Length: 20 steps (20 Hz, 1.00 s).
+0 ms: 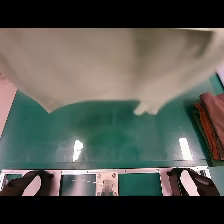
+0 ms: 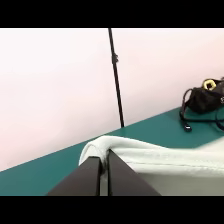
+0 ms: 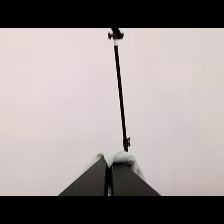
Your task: Fold the shirts.
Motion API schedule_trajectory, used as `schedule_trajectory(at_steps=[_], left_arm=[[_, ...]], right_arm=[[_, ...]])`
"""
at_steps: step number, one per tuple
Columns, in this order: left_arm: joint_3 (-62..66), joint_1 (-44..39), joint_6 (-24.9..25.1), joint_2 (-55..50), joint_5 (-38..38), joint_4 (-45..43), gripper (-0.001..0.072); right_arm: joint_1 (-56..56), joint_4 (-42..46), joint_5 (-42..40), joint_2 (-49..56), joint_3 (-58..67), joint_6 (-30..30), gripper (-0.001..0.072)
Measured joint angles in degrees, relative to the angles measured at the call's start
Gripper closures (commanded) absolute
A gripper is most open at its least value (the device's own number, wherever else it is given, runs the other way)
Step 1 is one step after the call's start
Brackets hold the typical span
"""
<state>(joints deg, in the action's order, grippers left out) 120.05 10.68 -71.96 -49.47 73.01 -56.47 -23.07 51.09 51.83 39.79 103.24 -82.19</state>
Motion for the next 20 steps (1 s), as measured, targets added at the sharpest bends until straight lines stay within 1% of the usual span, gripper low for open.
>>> schedule_trajectory(at_steps=[2,4,7,10,13,15,17,20], left_arm=[[-1.9,0.0,-0.46,0.33,-0.17,-0.37,0.0686],[-5.84,0.0,-0.76,-0.74,-0.17,-0.52,0.0686],[-13.88,0.0,-0.37,-4.76,-0.26,2.21,0.0685],[-23.28,-1.51,3.02,-12.66,-2.34,6.47,0.0686],[-30.21,-4.46,5.44,-23.63,-6.84,8.52,0.0686],[-32.44,-5.57,6.12,-31.56,-10.67,9.42,0.0685],[-33.62,-6.19,6.12,-38.16,-14.49,9.81,0.0685],[-34.36,-6.56,6.12,-44.24,-22.05,11.65,0.0686]], right_arm=[[-0.33,0.98,-0.76,-0.87,-1.18,-0.15,0.0698],[-0.52,1.18,-0.83,-0.85,-5.33,-0.2,0.0698],[0.68,-0.92,-1.29,1.38,-17.38,0.57,0.0698],[4.48,-2.25,-5.73,7.02,-31.1,3.74,0.0698],[7.72,-3.17,-13.86,16.52,-39.91,5.99,0.0698],[8.83,-4.11,-18.86,24.35,-41.48,6.71,0.0698],[9.38,-4.42,-21.66,32.72,-40.41,7.17,0.0698],[9.97,-5.03,-24.11,44.15,-34.82,7.45,0.0698]])
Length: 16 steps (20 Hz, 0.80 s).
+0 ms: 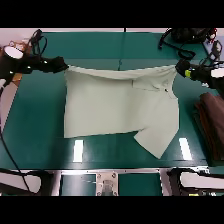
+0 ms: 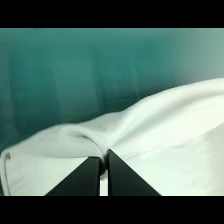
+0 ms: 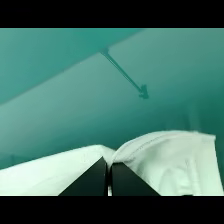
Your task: Fold the shirts.
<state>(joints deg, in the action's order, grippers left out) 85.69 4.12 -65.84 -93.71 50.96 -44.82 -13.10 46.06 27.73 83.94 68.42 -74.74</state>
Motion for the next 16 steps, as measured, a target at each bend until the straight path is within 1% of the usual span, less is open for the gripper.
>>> schedule_trajectory(at_steps=[3,5,9,13,14,16], left_arm=[[0.22,-0.22,0.7,-2.64,-8.57,2.89,0.0686],[0.83,-0.22,1.73,-3.45,-12.87,4.5,0.0686],[2.91,-0.26,3.56,-4.57,-17.31,6.62,0.0686],[5.42,-0.26,4.48,-6.51,-17.75,7.41,0.0686],[5.68,-0.24,4.52,-7.02,-16.92,7.3,0.0686],[6.05,-0.24,4.57,-7.76,-13.75,5.53,0.0685]], right_arm=[[0.24,-0.24,-1.01,8.63,7.56,0.17,0.0698],[0.33,-0.24,-1.09,12.98,12.61,0.17,0.0698],[0.42,-0.33,-1.49,17.9,20.28,0.22,0.0698],[0.24,0.07,-1.4,19.56,23.54,0.28,0.0698],[0.07,1.01,-0.48,19.71,23.87,0.28,0.0699],[-0.66,3.96,4.0,19.98,24.3,0.28,0.07]])
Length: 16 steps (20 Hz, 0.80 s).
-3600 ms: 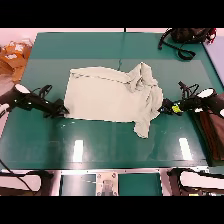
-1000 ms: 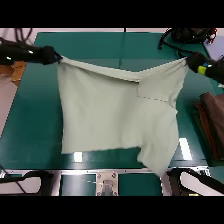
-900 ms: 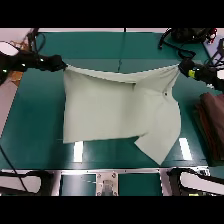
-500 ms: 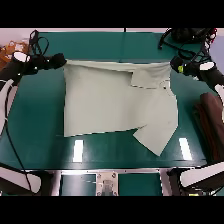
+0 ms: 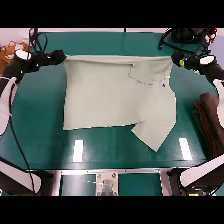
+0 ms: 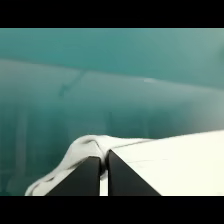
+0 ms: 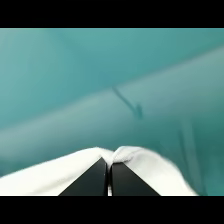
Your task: Fold the shirts.
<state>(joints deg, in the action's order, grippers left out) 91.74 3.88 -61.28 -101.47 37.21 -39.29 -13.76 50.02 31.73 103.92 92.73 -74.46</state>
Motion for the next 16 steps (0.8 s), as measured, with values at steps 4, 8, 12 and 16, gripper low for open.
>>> schedule_trajectory(at_steps=[4,8,12,16], left_arm=[[0.31,0.02,-1.14,-0.59,10.73,-5.99,0.0686],[0.17,0.02,-4.42,-0.98,20.28,-12.61,0.0686],[-0.76,-0.02,-6.14,-1.95,23.91,-15.32,0.0685],[-1.11,-0.48,-7.21,-3.74,26.91,-16.65,0.0686]], right_arm=[[-2.54,6.29,12.5,-0.17,0.31,0.0,0.07],[-4.2,10.45,22.05,-0.35,-0.74,-0.02,0.07],[-4.68,12.26,25.4,-0.39,-3.72,-0.02,0.0699],[-4.85,13.66,26.34,-0.33,-5.84,-0.02,0.0699]])
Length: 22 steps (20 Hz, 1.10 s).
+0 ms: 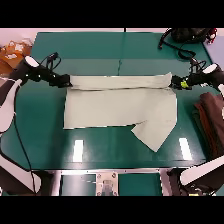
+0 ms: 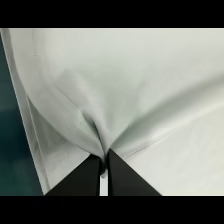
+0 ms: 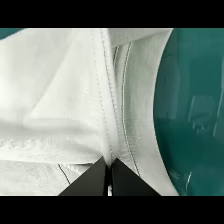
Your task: Fold the shirts.
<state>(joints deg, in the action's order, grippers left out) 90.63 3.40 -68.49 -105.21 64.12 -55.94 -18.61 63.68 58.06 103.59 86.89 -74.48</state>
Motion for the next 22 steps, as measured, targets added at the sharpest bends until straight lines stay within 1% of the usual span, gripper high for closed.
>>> schedule_trajectory(at_steps=[7,8,9,10,11,13,15,16,17,18,19,20,21,22], left_arm=[[-0.11,-0.72,-0.92,-1.07,1.64,-2.49,0.0685],[-0.11,-0.74,-1.14,-1.14,1.64,-2.89,0.0684],[-0.11,-0.74,-1.31,-1.14,1.55,-3.15,0.0617],[-0.07,-0.74,-1.53,-1.14,1.51,-3.41,0.0321],[0.02,-0.72,-1.73,-1.14,1.7,-3.69,0.0179],[0.72,-0.66,-2.08,-1.16,3.06,-3.82,0.0175],[2.16,-0.72,-2.38,-1.14,6.25,-4.02,0.0177],[3.23,-0.76,-2.97,-1.14,8.5,-4.31,0.0177],[4.52,-0.79,-3.91,-1.14,11.19,-5.09,0.0178],[5.79,-0.76,-5.18,-1.11,14.25,-6.14,0.0179],[7.13,-0.76,-6.6,-1.07,17.44,-7.48,0.026],[8.5,-0.76,-8.28,-0.94,20.94,-8.68,0.0552],[9.53,-0.76,-9.53,-0.81,24.22,-9.62,0.0687],[10.32,-0.76,-10.49,-0.76,27.32,-10.34,0.0687]], right_arm=[[-0.02,0.7,0.46,0.0,-0.81,0.0,0.0697],[-0.02,0.79,0.48,0.0,-0.83,0.0,0.0683],[-0.02,0.79,0.5,0.0,-0.83,-0.02,0.0535],[-0.02,0.96,0.5,0.0,-0.81,-0.02,0.0427],[-0.04,1.05,0.63,-0.02,-0.61,-0.02,0.0422],[-0.07,1.01,1.75,-0.33,0.46,-0.33,0.0421],[-0.13,1.79,3.63,-0.85,2.03,-1.51,0.0422],[-0.13,2.73,4.9,-1.42,2.84,-2.47,0.0444],[-0.13,4.11,6.21,-2.21,3.43,-3.69,0.0643],[-0.15,5.53,7.65,-2.99,3.82,-5.01,0.0698],[-0.17,6.88,9.27,-3.98,4.09,-6.32,0.0699],[-0.24,7.76,10.84,-4.98,4.17,-6.97,0.0699],[-0.28,8.46,12.55,-6.21,3.87,-7.78,0.07],[-0.33,9.03,13.9,-7.54,3.08,-8.46,0.07]])
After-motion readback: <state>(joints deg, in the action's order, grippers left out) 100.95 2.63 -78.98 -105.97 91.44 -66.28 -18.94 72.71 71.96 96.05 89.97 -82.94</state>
